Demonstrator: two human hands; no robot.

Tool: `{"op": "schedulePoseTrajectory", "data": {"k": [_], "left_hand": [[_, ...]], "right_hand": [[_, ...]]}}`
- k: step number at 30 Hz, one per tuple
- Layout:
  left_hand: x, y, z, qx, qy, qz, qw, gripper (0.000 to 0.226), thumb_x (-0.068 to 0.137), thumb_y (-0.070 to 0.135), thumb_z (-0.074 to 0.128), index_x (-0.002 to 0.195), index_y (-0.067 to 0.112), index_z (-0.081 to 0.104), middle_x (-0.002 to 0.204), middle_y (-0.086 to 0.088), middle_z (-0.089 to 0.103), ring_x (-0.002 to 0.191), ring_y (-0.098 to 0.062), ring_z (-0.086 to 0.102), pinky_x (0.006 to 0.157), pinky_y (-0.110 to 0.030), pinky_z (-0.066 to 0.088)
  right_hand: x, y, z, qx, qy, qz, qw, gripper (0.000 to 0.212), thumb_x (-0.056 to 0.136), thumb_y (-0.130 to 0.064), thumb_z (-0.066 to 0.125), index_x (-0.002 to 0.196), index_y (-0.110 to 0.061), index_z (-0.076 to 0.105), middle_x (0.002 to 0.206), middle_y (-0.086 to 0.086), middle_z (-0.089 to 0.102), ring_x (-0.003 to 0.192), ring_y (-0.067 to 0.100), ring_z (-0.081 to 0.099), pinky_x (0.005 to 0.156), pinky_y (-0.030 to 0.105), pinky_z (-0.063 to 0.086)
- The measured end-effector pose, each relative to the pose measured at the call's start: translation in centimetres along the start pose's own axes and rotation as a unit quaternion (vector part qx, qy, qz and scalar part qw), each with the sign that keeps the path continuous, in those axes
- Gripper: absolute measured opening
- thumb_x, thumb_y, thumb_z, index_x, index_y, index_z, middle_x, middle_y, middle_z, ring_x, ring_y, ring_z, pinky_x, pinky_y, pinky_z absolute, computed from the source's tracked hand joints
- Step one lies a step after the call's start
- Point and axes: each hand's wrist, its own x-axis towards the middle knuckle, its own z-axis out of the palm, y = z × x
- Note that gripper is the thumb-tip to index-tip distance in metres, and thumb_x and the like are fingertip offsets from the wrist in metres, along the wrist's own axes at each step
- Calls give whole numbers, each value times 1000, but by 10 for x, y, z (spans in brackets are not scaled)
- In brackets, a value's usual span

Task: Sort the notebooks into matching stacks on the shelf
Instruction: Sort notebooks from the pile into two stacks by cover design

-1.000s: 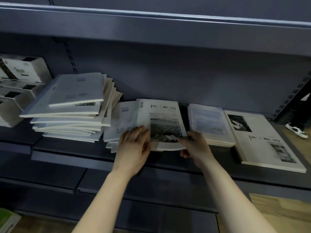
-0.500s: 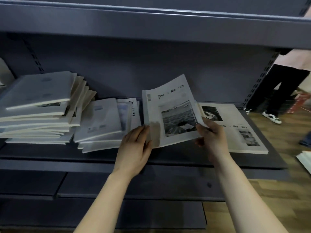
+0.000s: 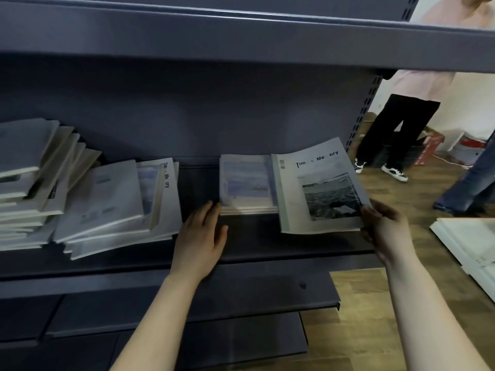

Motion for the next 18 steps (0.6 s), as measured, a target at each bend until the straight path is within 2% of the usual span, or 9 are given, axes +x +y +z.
{"op": "schedulePoseTrajectory", "data": {"k": [1,4,7,9,12,13,15,16,18], "left_hand": [[2,1,1,-2,1,-6,1000,55,98,39,39,147,17,30,154,-4,29,139,-24,31,112,-37,28],[4,1,5,-2,3,-16,1000,56,98,40,37,148,17,27,154,-5,28,139,-24,30,112,-36,27],[2,-1,7,-20,0,-31,999,63,97,46,36,152,22,14,155,-6,26,139,-23,29,111,-34,28],[1,-2,8,-32,-1,-40,999,67,96,49,35,152,25,6,155,-6,24,139,-23,28,109,-35,30],[1,-2,11,-27,-4,-37,999,68,96,50,34,152,27,4,155,-4,23,139,-22,28,106,-35,34],[1,-2,12,-26,-4,-38,999,68,96,50,34,152,27,5,155,-4,23,139,-21,28,105,-35,35],[1,-3,13,-29,-5,-43,999,67,96,51,34,152,27,6,155,-4,23,140,-21,27,106,-34,34],[1,-4,13,-30,-6,-45,999,67,96,51,34,152,27,6,156,-3,23,140,-21,26,107,-34,33],[1,-5,14,-31,-9,-46,998,67,96,51,34,152,27,7,156,-3,22,140,-21,26,108,-34,32]], "right_hand": [[3,1,-4,-9,7,-1,1000,20,95,0,50,102,-11,65,76,5,54,39,6,39,35,14,26],[12,3,-16,-57,42,-1,997,26,96,-6,51,117,-13,63,71,3,54,42,8,40,35,14,27],[21,5,-24,-107,63,-6,992,27,96,-9,52,121,-13,62,75,5,58,39,9,43,36,15,32],[26,6,-27,-164,70,-17,984,32,95,-12,54,126,-13,62,80,8,61,43,16,44,40,21,35],[29,7,-25,-238,75,-53,967,28,91,-14,59,118,-12,67,73,7,63,40,13,52,38,21,42],[30,8,-24,-267,78,-67,958,26,90,-15,61,115,-12,68,74,9,65,44,13,57,43,24,48],[32,10,-22,-321,87,-90,939,29,88,-19,65,115,-11,70,84,13,71,63,26,68,66,37,57],[34,10,-21,-337,92,-97,932,31,87,-20,67,116,-11,69,90,16,73,73,31,70,74,41,56],[38,12,-19,-369,96,-111,918,33,86,-21,69,116,-9,70,98,20,73,89,38,69,79,43,54]]}}
